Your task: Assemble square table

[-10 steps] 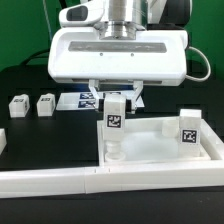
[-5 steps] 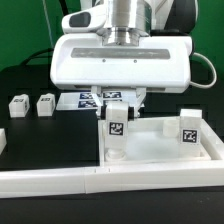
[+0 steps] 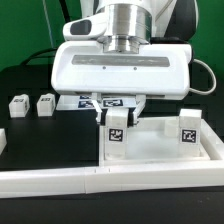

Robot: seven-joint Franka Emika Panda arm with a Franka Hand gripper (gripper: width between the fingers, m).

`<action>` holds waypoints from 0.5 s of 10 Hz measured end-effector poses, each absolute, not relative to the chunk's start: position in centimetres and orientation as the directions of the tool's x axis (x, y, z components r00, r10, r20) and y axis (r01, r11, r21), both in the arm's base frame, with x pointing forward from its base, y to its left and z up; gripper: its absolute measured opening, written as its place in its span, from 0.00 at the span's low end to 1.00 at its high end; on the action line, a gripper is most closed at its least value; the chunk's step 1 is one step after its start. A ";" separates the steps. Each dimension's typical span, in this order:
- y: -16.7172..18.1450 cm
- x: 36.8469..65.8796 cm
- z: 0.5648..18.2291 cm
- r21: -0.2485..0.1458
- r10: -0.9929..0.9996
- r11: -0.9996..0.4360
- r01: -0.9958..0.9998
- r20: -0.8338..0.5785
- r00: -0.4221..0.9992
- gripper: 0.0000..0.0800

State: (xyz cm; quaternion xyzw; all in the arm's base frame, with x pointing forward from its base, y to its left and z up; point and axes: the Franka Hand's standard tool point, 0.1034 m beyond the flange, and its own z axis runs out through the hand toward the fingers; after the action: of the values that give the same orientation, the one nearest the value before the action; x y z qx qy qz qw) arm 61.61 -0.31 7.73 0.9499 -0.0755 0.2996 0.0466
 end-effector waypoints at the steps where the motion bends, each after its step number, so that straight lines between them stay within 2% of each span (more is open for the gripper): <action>1: -0.3 61.5 7.6 0.046 -0.112 -0.985 -0.168 0.571 0.813 0.47; 2: -0.3 61.5 7.6 0.048 -0.109 -0.985 -0.165 0.570 0.814 0.65; 3: -0.3 61.5 7.6 0.049 -0.107 -0.985 -0.164 0.570 0.815 0.65; 4: -0.3 61.5 7.6 0.050 -0.105 -0.985 -0.162 0.570 0.815 0.78; 5: -0.3 61.5 7.6 0.051 -0.103 -0.986 -0.161 0.570 0.815 0.80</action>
Offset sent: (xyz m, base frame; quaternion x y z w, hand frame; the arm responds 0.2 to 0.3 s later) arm 0.0000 0.0000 0.0000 0.0000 0.0000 0.0000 1.0000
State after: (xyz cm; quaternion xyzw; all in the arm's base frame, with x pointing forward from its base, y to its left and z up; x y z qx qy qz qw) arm 61.51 -0.33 7.55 0.9515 -0.0694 0.2958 0.0485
